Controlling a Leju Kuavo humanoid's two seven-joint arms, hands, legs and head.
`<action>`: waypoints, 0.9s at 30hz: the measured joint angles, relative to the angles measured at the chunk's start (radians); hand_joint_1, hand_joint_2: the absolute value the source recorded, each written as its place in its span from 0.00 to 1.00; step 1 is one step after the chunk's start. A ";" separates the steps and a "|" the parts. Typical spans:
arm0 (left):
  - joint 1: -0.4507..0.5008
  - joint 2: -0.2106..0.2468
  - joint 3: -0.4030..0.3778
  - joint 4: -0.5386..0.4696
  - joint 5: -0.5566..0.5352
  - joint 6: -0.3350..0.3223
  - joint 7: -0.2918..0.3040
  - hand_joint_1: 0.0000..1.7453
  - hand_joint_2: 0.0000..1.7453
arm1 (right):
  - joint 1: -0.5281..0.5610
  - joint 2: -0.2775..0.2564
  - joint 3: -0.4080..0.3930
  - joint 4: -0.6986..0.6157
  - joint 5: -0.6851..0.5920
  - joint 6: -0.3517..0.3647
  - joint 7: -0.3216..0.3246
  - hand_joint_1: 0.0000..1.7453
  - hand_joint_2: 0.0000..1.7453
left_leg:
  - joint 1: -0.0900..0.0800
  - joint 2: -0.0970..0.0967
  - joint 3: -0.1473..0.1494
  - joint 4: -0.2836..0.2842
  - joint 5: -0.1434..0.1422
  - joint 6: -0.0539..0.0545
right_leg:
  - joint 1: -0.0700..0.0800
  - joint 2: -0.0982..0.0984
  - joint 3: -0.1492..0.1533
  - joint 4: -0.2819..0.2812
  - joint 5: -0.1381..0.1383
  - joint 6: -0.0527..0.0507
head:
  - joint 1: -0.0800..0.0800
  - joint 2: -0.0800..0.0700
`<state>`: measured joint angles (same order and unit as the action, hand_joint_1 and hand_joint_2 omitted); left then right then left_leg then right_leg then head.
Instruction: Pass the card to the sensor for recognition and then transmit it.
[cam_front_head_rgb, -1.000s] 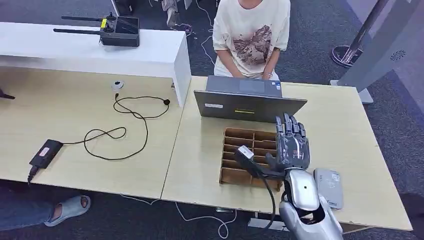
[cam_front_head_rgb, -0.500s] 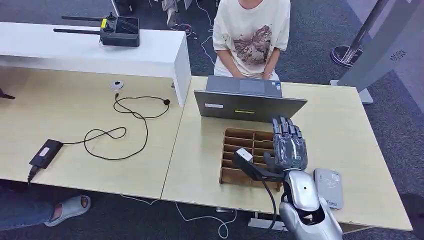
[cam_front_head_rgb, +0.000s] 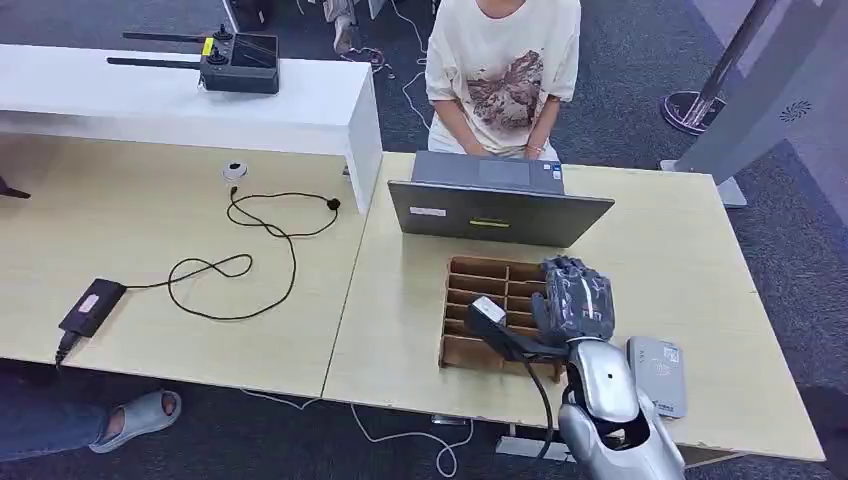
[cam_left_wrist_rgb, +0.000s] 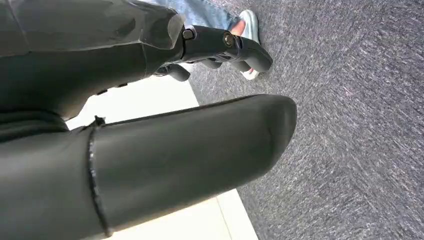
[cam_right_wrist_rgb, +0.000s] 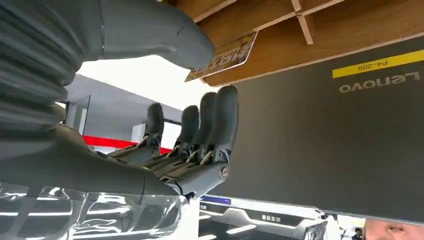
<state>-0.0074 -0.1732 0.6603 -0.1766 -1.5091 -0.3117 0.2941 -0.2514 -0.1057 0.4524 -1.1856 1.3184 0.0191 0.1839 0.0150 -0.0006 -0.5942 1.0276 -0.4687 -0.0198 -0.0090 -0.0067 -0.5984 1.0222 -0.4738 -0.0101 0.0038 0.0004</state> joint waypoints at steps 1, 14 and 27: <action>0.000 0.000 0.000 0.000 0.000 0.000 0.000 0.00 0.00 | 0.000 0.000 0.000 0.002 0.000 0.000 0.000 0.62 1.00 | 0.000 0.000 0.000 0.000 0.000 0.000 | 0.000 0.000 0.000 0.000 0.000 0.000 | 0.000 0.000; 0.000 0.000 -0.002 0.000 -0.001 -0.003 -0.002 0.00 0.00 | 0.008 0.000 -0.004 0.003 0.010 0.000 0.001 0.54 1.00 | 0.000 0.000 0.000 0.000 0.000 0.000 | 0.000 0.000 0.000 0.000 0.000 0.000 | 0.000 0.000; 0.000 0.000 -0.016 0.000 -0.002 -0.006 -0.004 0.00 0.00 | 0.017 0.000 -0.011 0.003 0.025 0.001 0.001 0.52 1.00 | 0.000 0.000 0.000 0.000 0.000 0.000 | 0.000 0.000 0.000 0.000 0.000 0.000 | 0.000 0.000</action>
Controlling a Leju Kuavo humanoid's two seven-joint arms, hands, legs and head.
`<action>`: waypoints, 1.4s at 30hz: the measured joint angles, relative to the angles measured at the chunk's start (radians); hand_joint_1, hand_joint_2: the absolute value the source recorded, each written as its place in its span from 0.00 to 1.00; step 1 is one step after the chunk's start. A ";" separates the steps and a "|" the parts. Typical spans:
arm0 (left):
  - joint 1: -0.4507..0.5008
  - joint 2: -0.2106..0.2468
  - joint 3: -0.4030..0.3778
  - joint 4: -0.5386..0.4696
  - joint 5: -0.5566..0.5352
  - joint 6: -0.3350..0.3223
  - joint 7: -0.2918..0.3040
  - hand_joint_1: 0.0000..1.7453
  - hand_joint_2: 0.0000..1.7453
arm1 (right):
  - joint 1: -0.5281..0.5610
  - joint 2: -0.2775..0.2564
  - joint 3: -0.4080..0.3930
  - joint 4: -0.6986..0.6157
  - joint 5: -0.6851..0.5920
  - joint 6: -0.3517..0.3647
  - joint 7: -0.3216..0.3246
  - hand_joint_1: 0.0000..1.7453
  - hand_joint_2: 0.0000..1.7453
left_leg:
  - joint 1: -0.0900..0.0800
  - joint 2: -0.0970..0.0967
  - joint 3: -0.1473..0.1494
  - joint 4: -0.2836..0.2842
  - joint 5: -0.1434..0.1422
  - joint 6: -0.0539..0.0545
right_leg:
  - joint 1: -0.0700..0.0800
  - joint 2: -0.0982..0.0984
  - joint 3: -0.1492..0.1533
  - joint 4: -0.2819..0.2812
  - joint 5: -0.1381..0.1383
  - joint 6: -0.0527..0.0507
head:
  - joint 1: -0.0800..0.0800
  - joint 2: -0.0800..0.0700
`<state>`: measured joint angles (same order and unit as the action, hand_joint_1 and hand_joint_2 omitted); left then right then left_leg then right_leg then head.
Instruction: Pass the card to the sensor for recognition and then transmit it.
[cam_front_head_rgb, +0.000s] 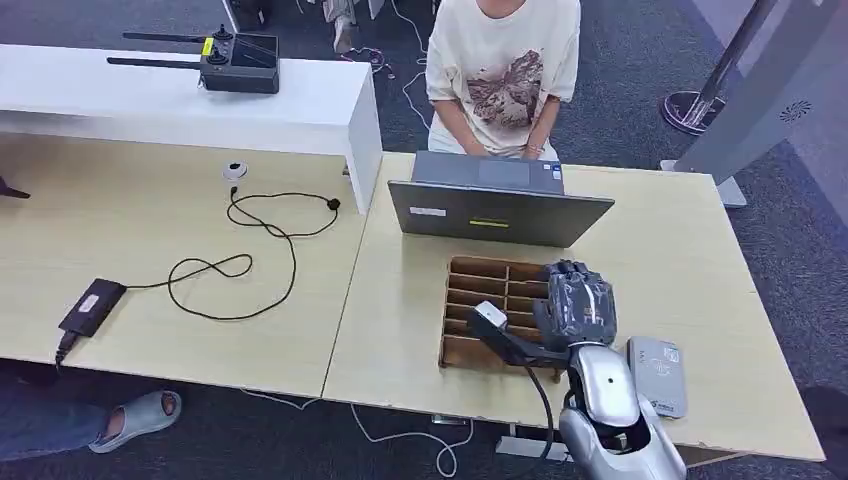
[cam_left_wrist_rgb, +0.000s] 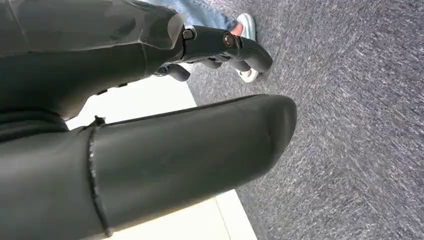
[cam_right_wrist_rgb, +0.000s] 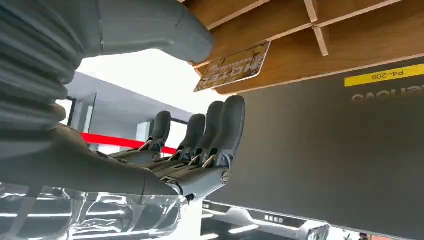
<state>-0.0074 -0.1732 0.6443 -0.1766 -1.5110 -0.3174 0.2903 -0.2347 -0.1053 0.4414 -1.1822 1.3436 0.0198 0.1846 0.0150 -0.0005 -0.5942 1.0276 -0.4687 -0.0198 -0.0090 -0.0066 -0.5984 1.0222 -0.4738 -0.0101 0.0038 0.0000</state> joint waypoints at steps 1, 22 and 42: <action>0.000 0.000 0.000 0.000 0.000 0.000 0.000 0.00 0.00 | -0.001 0.000 0.000 0.002 0.002 0.000 -0.001 0.52 1.00 | 0.000 0.000 0.000 0.000 0.000 0.000 | 0.000 0.000 0.000 0.000 0.000 0.000 | 0.000 0.000; 0.000 0.008 -0.002 0.000 -0.001 -0.015 0.001 0.00 0.00 | -0.019 0.020 0.001 0.034 0.010 0.002 -0.007 0.48 1.00 | 0.000 0.000 0.000 0.000 0.000 0.000 | 0.000 0.000 0.000 0.000 0.000 0.000 | 0.000 0.000; 0.000 0.009 -0.007 0.000 -0.002 -0.017 -0.011 0.00 0.00 | -0.030 0.026 0.001 0.047 0.020 0.002 -0.008 0.44 1.00 | 0.000 0.000 0.000 0.000 0.000 0.000 | 0.000 0.000 0.000 0.000 0.000 0.000 | 0.000 0.000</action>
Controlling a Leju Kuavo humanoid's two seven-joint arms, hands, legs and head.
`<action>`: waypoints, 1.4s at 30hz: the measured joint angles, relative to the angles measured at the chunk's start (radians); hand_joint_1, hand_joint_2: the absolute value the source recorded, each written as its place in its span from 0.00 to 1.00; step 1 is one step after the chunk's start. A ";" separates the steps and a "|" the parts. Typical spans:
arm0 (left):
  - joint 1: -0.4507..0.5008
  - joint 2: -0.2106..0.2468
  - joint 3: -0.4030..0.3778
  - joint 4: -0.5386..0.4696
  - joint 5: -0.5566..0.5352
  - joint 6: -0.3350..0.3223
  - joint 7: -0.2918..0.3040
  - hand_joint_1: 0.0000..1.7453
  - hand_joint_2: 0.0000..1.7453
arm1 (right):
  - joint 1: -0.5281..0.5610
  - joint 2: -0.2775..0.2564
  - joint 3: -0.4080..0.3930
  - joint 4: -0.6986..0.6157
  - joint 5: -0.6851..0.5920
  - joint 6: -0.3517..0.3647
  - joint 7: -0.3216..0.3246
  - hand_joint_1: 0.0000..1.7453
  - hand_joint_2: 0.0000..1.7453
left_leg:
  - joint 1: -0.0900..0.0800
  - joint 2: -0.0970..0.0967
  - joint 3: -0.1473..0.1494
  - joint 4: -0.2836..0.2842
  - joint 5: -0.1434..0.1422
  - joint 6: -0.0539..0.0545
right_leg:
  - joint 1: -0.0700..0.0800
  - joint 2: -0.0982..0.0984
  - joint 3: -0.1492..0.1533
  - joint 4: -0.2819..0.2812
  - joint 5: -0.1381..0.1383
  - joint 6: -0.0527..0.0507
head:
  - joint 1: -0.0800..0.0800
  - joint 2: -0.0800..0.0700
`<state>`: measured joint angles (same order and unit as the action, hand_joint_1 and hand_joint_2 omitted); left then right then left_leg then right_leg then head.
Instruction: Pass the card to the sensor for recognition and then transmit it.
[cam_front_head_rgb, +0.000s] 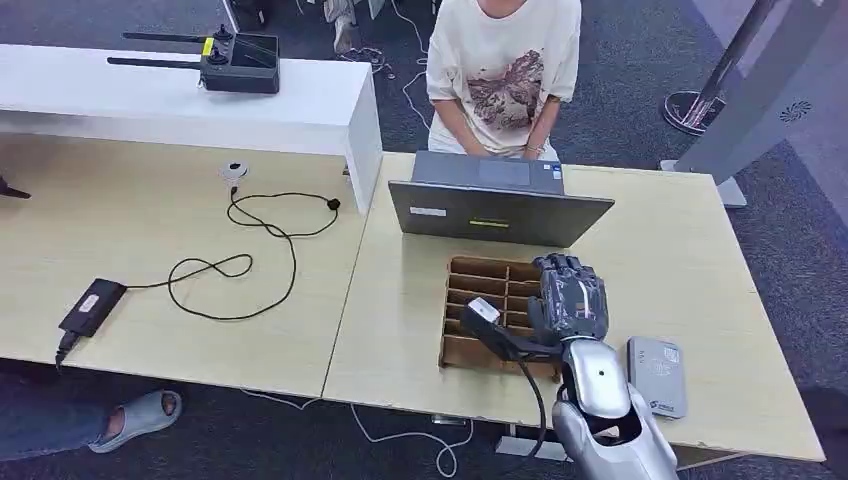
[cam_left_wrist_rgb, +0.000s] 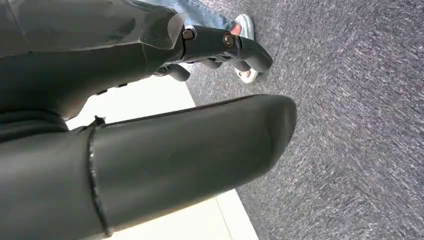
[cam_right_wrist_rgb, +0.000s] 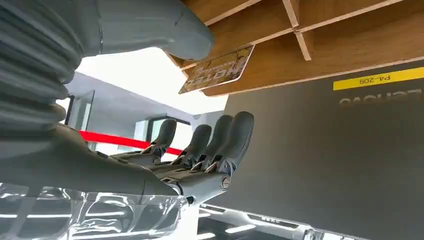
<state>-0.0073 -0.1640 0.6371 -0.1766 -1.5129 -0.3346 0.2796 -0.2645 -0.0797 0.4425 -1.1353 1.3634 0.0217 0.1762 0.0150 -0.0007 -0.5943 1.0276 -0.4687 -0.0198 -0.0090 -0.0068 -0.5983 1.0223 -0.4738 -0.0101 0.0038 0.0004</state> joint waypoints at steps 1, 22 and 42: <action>0.000 0.000 0.000 0.000 0.000 0.000 -0.002 0.00 0.00 | -0.002 0.000 0.000 0.003 0.000 0.000 0.000 0.44 1.00 | 0.000 0.000 0.000 0.000 0.000 0.000 | 0.000 0.000 0.000 0.000 0.000 0.000 | 0.000 0.000; 0.001 0.001 0.000 0.000 0.000 0.006 -0.011 0.00 0.00 | -0.027 0.000 0.001 0.053 -0.005 -0.001 -0.016 0.46 1.00 | 0.000 0.000 0.000 0.000 0.000 0.000 | 0.000 0.000 0.000 0.000 0.000 0.000 | 0.000 0.000; 0.001 0.001 0.000 0.000 0.000 0.007 -0.011 0.00 0.00 | -0.052 0.000 0.001 0.096 -0.005 -0.004 -0.016 0.74 1.00 | 0.000 0.000 0.000 0.000 0.000 0.000 | 0.000 0.000 0.000 0.000 0.000 0.000 | 0.000 0.000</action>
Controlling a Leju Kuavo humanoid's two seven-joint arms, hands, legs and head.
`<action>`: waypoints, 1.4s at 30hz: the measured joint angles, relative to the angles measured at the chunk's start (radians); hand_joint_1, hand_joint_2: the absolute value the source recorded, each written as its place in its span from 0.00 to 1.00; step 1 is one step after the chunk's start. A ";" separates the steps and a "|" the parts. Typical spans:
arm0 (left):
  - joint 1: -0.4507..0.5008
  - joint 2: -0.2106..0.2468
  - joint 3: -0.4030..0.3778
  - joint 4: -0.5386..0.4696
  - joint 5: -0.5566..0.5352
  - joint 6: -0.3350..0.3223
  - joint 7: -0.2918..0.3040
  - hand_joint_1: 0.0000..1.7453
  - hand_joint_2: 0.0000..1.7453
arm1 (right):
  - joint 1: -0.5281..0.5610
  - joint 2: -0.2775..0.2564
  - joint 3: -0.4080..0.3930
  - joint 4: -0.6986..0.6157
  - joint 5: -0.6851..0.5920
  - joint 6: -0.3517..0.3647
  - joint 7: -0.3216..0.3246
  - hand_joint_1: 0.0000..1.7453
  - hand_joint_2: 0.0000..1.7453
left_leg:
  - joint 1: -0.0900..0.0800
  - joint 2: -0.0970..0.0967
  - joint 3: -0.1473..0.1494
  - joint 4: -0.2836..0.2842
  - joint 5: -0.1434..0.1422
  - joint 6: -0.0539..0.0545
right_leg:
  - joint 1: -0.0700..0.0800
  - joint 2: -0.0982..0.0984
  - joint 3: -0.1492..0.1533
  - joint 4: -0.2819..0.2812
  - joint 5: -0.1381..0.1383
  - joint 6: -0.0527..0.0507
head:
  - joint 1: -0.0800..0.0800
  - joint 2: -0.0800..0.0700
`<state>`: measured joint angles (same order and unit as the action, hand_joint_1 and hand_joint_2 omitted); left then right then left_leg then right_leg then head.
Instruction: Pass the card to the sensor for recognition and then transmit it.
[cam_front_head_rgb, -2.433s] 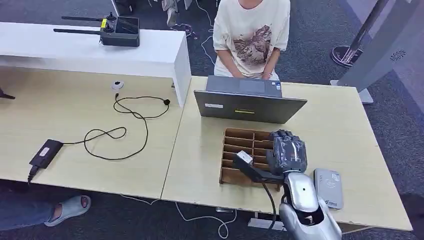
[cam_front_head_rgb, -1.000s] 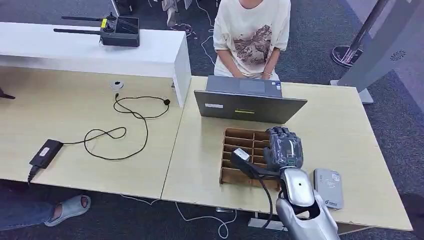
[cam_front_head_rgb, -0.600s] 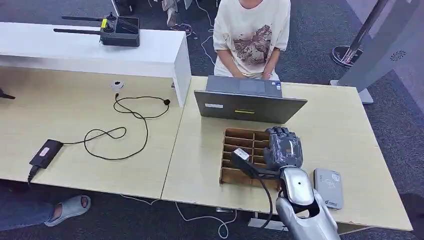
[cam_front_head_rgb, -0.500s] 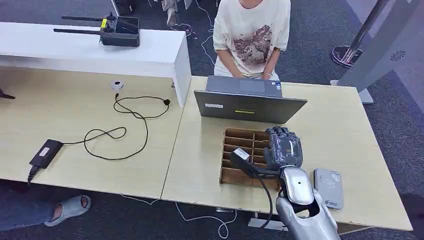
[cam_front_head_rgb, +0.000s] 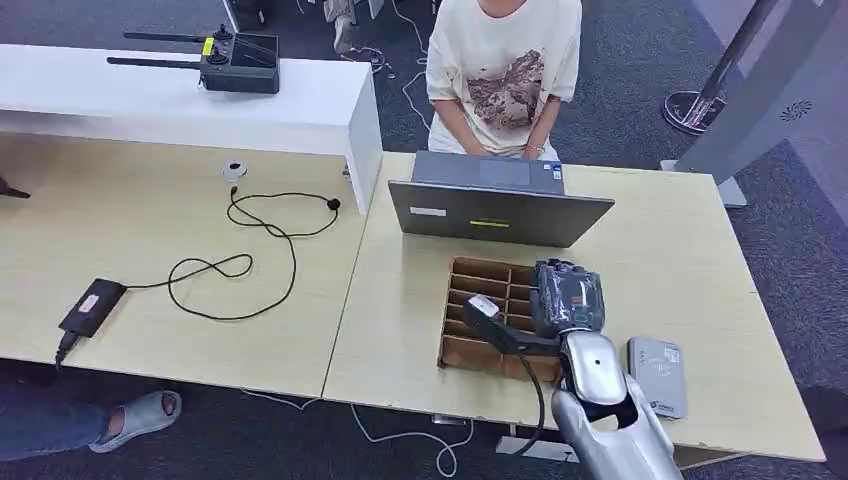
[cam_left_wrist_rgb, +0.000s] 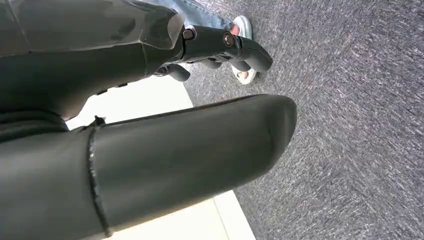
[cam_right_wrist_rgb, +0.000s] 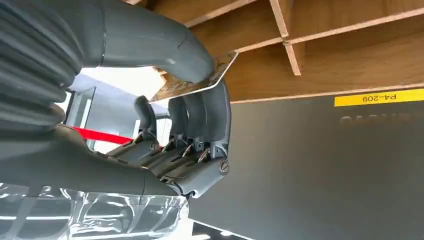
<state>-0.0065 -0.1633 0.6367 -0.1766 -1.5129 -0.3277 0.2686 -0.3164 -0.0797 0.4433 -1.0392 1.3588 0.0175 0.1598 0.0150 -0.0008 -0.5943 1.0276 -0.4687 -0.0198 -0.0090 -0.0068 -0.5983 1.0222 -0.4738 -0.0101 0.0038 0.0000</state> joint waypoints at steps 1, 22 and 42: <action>0.000 0.000 0.000 0.000 0.000 0.000 0.000 0.00 0.00 | -0.002 0.000 0.000 0.002 0.000 0.000 0.000 0.74 1.00 | 0.000 0.000 0.000 0.000 0.000 0.000 | 0.000 0.000 0.000 0.000 0.000 0.000 | 0.000 0.000; 0.000 0.000 0.000 0.000 0.000 -0.008 0.002 0.00 0.00 | -0.010 0.000 0.008 0.025 0.025 -0.055 0.006 0.88 1.00 | 0.000 0.000 0.000 0.000 0.000 0.000 | 0.000 0.000 0.000 0.000 0.000 0.000 | 0.000 0.000; 0.000 0.000 0.000 0.000 0.001 -0.008 0.004 0.00 0.00 | 0.006 -0.001 0.005 -0.069 -0.034 -0.071 -0.085 0.92 1.00 | 0.000 0.000 0.000 0.000 0.000 0.000 | 0.000 0.000 0.000 0.000 0.000 0.000 | 0.000 0.000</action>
<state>-0.0068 -0.1633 0.6371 -0.1766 -1.5118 -0.3353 0.2724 -0.3103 -0.0805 0.4486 -1.1086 1.3252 -0.0534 0.0747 0.0150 -0.0005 -0.5942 1.0276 -0.4687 -0.0198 -0.0090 -0.0066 -0.5985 1.0221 -0.4738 -0.0101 0.0038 0.0000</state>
